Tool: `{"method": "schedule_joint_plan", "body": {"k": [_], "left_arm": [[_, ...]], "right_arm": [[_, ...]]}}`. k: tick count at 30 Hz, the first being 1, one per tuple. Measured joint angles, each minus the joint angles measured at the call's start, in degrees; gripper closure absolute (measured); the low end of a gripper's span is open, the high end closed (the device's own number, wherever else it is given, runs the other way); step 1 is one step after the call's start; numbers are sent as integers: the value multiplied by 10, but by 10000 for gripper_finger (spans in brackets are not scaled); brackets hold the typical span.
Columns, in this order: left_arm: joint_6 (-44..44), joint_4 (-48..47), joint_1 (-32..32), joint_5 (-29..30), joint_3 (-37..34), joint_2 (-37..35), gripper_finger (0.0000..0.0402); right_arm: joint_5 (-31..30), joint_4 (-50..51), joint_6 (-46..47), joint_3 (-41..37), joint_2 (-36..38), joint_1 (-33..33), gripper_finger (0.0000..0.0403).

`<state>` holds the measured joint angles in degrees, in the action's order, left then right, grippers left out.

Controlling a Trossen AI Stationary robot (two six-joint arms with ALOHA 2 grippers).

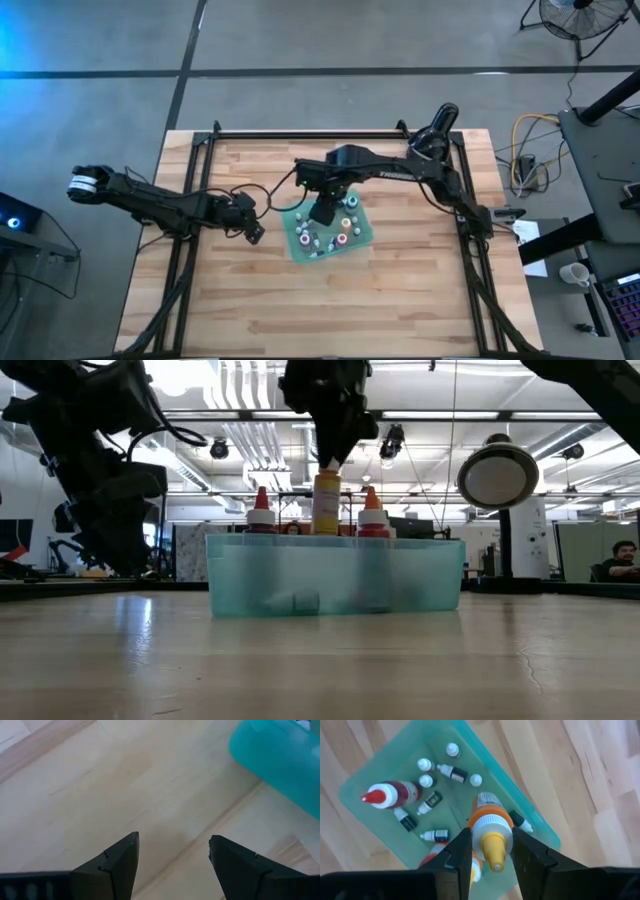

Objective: Pick & Place food coloring
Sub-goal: Put the orange big food coloring into the green bin

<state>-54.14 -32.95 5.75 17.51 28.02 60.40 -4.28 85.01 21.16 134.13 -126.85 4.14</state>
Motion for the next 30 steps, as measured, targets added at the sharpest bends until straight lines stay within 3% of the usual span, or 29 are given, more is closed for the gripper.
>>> {"method": "schedule_joint_plan", "body": {"k": [10,23,30], "left_arm": [[13,31,1,-1,0,0,189],[16,32,1,-1,-1,0,189],[16,32,1,-1,-1,-1,189]], "right_arm": [[39,-55,-21,-19,-33,8,301],[69,-111,-33,-142,-27,8,301],[80,-112,-33,-139,-29,7,256]]}}
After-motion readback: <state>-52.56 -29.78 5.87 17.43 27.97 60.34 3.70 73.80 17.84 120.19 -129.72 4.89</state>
